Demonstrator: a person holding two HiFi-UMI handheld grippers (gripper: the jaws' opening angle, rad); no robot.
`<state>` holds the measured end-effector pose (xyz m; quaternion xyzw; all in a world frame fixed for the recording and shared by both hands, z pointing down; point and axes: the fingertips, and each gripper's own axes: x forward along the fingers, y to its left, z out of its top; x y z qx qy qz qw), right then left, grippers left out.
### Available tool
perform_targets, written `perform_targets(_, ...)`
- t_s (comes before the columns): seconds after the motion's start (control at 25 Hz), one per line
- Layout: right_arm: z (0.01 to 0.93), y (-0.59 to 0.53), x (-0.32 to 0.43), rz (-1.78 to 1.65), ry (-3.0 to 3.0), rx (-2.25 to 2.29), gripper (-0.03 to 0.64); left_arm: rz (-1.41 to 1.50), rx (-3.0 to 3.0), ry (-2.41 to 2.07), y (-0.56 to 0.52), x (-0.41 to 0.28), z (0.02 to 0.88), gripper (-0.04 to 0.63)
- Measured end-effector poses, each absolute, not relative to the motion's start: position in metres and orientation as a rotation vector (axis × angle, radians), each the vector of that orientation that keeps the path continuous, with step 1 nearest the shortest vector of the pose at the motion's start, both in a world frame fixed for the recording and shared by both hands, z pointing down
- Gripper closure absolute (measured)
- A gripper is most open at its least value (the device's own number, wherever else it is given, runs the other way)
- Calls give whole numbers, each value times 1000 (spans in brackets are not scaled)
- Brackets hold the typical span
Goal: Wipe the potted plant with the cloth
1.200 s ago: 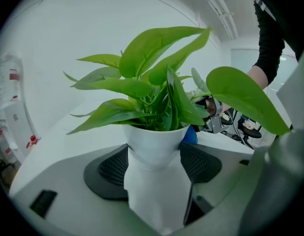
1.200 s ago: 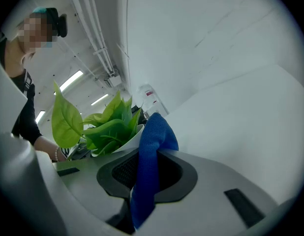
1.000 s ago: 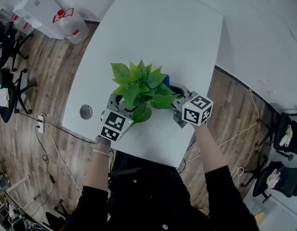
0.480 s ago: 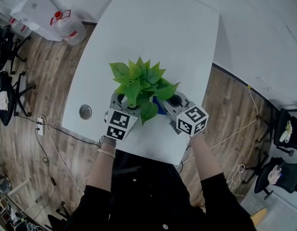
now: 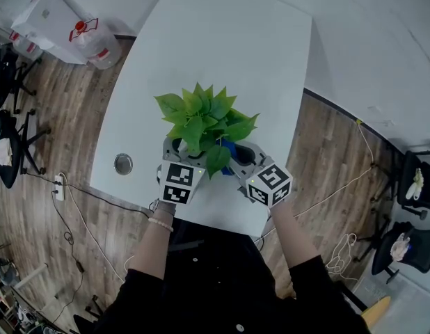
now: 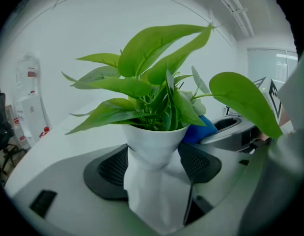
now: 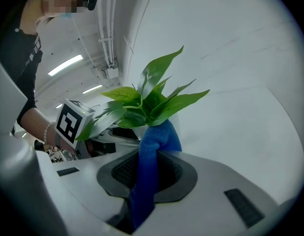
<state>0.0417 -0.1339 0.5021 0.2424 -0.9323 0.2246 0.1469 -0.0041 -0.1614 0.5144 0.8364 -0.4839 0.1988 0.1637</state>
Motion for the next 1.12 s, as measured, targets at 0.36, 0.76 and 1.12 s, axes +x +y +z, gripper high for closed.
perform_targets(0.36, 505, -126, 41, 656, -2659, 702, 522, 613, 2438, -1294, -157, -2, 518, 252)
perform_targets(0.76, 507, -128, 45, 668, -2631, 764, 522, 724, 2610, -1065, -146, -21, 519, 250)
perform_targets(1.12, 508, -133, 47, 683, -2588, 865, 522, 902, 2743, -857, -155, -36, 533, 250)
